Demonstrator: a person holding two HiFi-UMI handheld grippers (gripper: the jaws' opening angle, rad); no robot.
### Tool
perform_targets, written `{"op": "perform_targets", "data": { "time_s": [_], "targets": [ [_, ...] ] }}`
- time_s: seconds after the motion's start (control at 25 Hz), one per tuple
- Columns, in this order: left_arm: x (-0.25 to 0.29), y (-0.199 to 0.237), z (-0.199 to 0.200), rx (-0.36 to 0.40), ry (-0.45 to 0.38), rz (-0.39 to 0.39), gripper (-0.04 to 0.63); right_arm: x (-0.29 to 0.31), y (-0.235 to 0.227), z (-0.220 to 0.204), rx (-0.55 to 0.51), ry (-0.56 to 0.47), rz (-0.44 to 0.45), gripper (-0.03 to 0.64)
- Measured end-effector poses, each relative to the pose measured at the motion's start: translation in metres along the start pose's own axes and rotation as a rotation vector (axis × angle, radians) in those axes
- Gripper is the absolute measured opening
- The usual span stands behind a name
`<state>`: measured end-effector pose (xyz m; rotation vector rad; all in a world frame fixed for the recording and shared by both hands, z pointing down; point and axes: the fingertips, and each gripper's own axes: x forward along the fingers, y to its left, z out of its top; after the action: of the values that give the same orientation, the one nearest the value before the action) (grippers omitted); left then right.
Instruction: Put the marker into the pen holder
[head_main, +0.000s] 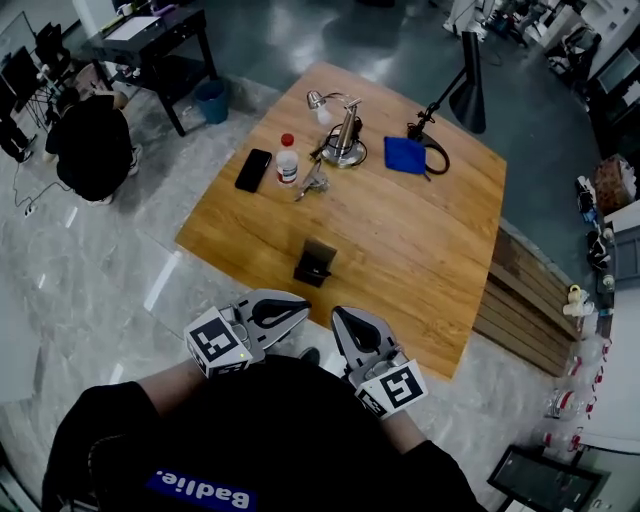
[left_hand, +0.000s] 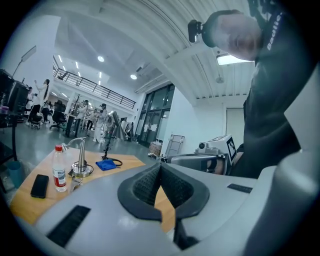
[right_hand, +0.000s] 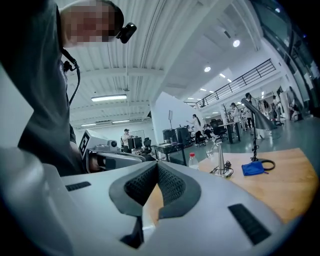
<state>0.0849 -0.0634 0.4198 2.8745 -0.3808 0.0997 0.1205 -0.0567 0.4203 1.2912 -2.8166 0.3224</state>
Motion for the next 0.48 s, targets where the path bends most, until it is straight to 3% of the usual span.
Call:
{"op": "perform_targets", "data": {
  "time_s": [0.48],
  "targets": [
    [0.0026,0.0024,-0.0039,-0.004,0.010,-0.006,0.004,0.0031,-0.0005,-0.0028,-0.014,0.018,-0.003,0.005]
  ]
}}
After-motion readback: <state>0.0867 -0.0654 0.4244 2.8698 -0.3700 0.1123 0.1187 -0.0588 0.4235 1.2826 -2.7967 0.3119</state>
